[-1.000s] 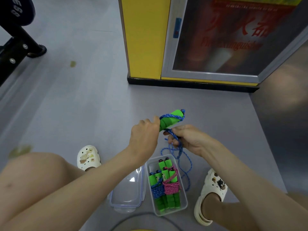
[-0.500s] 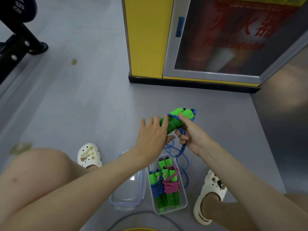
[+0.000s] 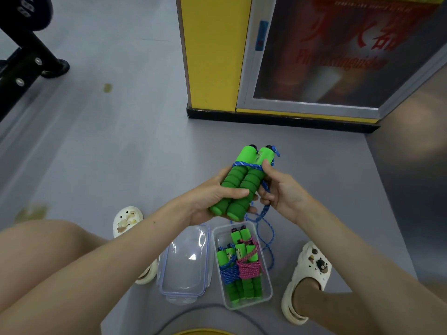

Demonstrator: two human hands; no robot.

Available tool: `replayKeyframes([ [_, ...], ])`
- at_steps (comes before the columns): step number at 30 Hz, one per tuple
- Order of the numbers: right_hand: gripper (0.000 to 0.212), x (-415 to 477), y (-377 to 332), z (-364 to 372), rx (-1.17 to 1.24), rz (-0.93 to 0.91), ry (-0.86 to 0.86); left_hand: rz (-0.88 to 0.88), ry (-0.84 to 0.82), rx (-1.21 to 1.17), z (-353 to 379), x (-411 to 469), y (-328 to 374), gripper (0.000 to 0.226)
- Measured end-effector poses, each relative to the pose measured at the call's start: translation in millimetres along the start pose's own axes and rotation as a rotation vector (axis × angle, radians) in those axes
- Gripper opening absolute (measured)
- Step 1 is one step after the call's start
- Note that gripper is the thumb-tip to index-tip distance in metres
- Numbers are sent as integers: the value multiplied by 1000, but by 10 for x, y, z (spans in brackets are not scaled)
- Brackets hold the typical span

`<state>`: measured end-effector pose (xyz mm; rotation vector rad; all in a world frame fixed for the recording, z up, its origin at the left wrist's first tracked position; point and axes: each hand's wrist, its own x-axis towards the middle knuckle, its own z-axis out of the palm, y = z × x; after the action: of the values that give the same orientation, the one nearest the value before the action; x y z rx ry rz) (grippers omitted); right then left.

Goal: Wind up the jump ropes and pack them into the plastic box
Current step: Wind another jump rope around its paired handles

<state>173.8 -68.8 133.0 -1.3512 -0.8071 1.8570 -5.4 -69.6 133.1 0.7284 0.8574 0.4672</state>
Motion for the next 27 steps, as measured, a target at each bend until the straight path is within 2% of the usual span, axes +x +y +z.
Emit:
replayKeyframes([
  [5, 47, 46, 30, 41, -147, 56, 141, 37, 150, 60, 0, 34, 35, 67],
  [9, 44, 20, 12, 11, -337, -2, 164, 88, 242, 121, -43, 55, 60, 68],
  [12, 23, -15, 22, -16, -657, -75, 113, 124, 294, 143, -78, 54, 90, 70],
  [14, 17, -18, 24, -47, -1001, -165, 109, 132, 286, 197, -90, 42, 87, 71],
  [15, 18, -13, 18, -55, -1094, -210, 145, 134, 274, 217, -89, 32, 88, 71],
  [16, 19, -9, 0, -68, -1085, -231, 214, 137, 261, 225, -83, 22, 93, 71],
  [18, 19, -4, -63, -97, -833, -215, 349, 148, 251, 230, -67, 11, 118, 71],
  [21, 15, -7, -92, -61, -488, -12, 315, 172, 301, 299, -60, 43, 135, 75],
  [23, 19, -21, -44, 2, -483, 103, 243, 200, 397, 509, -59, 76, 91, 81],
  [26, 25, -21, -1, 69, -529, 136, 179, 189, 552, 1232, -32, 92, -15, 90],
  [27, 24, -23, -5, 87, -529, 131, 162, 211, 604, 1398, -11, 88, -47, 89],
])
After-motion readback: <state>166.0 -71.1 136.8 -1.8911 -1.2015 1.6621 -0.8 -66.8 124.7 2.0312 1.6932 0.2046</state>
